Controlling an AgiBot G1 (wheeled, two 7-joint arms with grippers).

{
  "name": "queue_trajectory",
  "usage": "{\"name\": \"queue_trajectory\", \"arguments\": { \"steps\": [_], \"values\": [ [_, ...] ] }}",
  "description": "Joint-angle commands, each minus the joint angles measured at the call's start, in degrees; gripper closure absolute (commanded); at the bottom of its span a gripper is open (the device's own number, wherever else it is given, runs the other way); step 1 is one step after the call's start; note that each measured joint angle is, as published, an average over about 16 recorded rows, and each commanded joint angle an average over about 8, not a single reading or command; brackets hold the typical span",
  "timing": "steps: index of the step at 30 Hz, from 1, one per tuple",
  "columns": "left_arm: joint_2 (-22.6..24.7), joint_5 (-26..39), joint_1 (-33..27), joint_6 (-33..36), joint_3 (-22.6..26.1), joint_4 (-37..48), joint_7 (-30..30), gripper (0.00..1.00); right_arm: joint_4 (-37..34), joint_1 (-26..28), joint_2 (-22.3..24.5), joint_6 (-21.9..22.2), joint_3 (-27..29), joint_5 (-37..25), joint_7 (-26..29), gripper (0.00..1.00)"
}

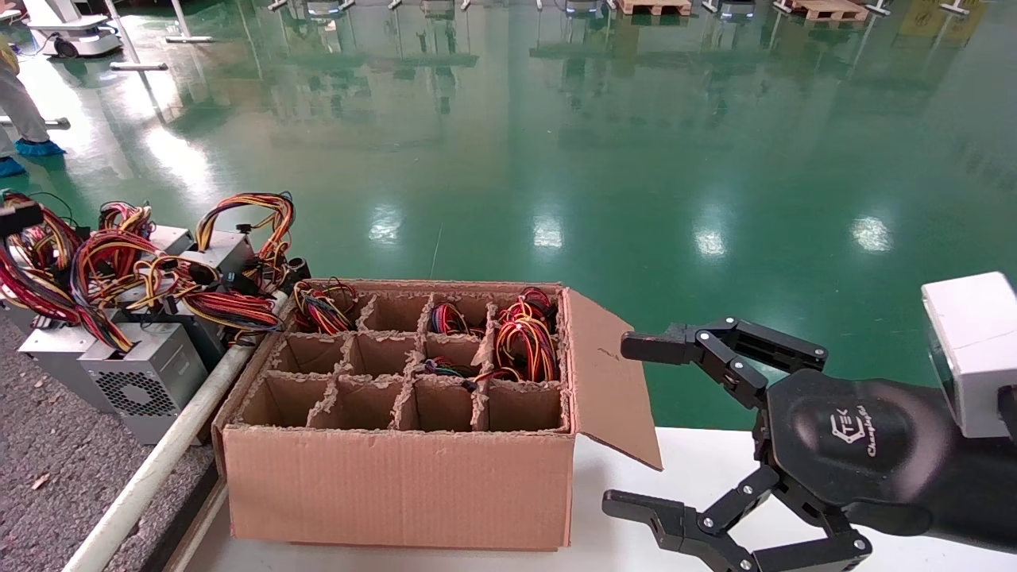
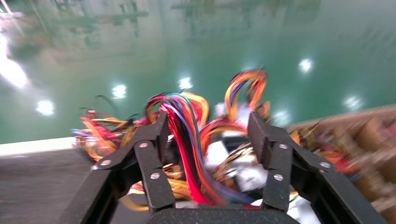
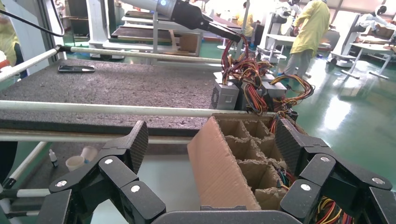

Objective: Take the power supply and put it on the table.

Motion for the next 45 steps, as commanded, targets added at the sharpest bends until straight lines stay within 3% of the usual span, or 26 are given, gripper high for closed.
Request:
{"name": "queue_trajectory", "arguments": {
  "steps": [1,9,14,22,26,45],
  "values": [
    [-0.13,0.58,-0.02,-1.13,0.77,-0.97,2.04,0.00,0.00,0.00,0.00,0.00,0.00,0.00,0.00,0.00],
    [0.45,-2.88,0.40,-2.19,-1.29,-1.96,10.53,0.00,0.00,0.00,0.00,0.00,0.00,0.00,0.00,0.00],
    [1.61,-6.80,0.59,-1.27,-4.40,-0.58,11.74,0.00,0.00,0.00,0.00,0.00,0.00,0.00,0.00,0.00],
    [5.16,-15.07,-0.15,4.78,-13.09,3.41,-2.26,0.00,-0.01,0.00,0.00,0.00,0.00,0.00,0.00,0.00],
    [5.59,-16.89,1.34,6.19,-14.69,0.99,-6.48,0.00,-0.02,-0.01,0.01,0.01,0.00,0.00,0.00,0.00],
    [2.72,-21.66,19.21,8.33,-15.39,-29.72,-12.82,0.00,-0.02,-0.01,0.01,0.02,0.00,0.00,0.00,0.00]
  ]
}}
